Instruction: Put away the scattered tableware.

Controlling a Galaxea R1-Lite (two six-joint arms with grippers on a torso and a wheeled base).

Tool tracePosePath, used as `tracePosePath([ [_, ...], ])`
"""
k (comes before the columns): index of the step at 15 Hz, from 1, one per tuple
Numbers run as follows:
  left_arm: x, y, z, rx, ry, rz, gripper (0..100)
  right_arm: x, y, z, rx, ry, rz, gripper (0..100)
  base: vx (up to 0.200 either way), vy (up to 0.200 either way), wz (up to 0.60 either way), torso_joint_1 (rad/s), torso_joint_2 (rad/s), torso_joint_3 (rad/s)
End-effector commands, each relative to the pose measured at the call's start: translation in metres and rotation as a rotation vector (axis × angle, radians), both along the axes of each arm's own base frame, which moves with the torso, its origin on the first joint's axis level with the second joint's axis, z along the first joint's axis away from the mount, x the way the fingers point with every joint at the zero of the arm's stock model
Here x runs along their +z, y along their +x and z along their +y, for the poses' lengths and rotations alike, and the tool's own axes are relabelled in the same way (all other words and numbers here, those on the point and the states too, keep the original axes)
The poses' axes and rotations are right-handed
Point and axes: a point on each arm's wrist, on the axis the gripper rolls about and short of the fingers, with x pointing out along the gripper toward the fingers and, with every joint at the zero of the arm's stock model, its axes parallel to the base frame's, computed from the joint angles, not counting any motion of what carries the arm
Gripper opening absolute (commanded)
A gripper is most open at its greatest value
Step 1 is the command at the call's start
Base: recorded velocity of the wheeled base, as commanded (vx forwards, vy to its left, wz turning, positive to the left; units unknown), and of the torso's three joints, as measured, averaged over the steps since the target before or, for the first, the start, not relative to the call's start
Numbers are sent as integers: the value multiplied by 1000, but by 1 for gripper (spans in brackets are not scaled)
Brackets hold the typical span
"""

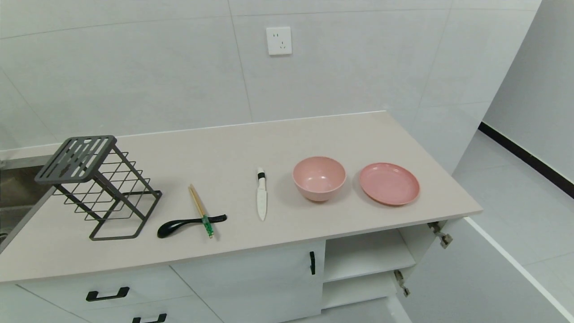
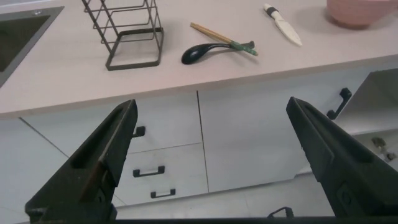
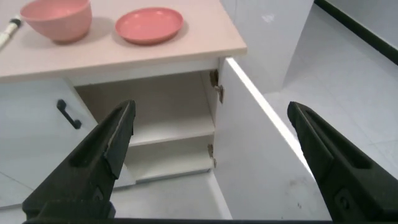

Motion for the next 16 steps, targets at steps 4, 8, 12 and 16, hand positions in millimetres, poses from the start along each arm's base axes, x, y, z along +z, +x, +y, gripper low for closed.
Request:
tracePosePath([
  [4,0,0,0,2,-21,2,100,0,0,0,0,0,0,100,0,0,0,201,-377,-181],
  [8,0,0,0,2,-25,1,100,0,0,0,0,0,0,100,0,0,0,9,-19,-8],
  [12,0,0,0,2,-21,0,100,0,0,0,1,-3,0,100,150,0,0,3,4,3],
  [16,0,0,0,2,-24,0,100,0,0,0,1,-4,0,100,200,0,0,1,-2,5],
])
